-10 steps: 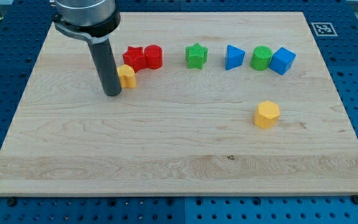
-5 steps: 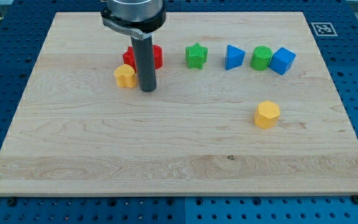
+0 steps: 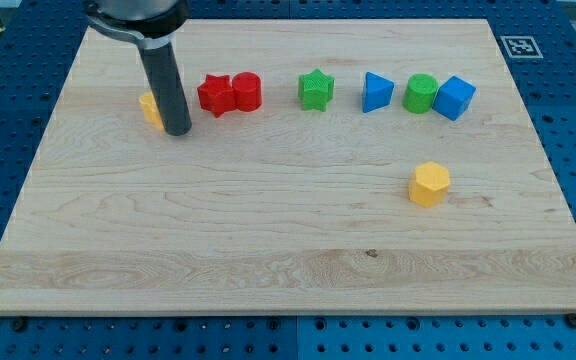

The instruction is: Place the heart parallel to the red star

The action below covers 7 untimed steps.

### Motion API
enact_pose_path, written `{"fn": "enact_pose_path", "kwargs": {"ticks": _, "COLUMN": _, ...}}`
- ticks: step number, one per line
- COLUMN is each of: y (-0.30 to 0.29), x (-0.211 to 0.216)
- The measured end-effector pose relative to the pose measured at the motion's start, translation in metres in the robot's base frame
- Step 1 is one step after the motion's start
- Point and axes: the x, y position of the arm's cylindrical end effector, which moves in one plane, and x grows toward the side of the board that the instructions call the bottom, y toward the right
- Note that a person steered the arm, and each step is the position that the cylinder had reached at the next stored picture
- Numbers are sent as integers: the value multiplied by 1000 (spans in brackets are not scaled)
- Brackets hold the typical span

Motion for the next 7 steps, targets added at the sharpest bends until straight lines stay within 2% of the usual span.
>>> {"fn": "enact_pose_path", "kwargs": {"ticks": 5, "y": -41, "x": -1}}
{"fn": "enact_pose_path", "kwargs": {"ticks": 7, "y": -41, "x": -24}}
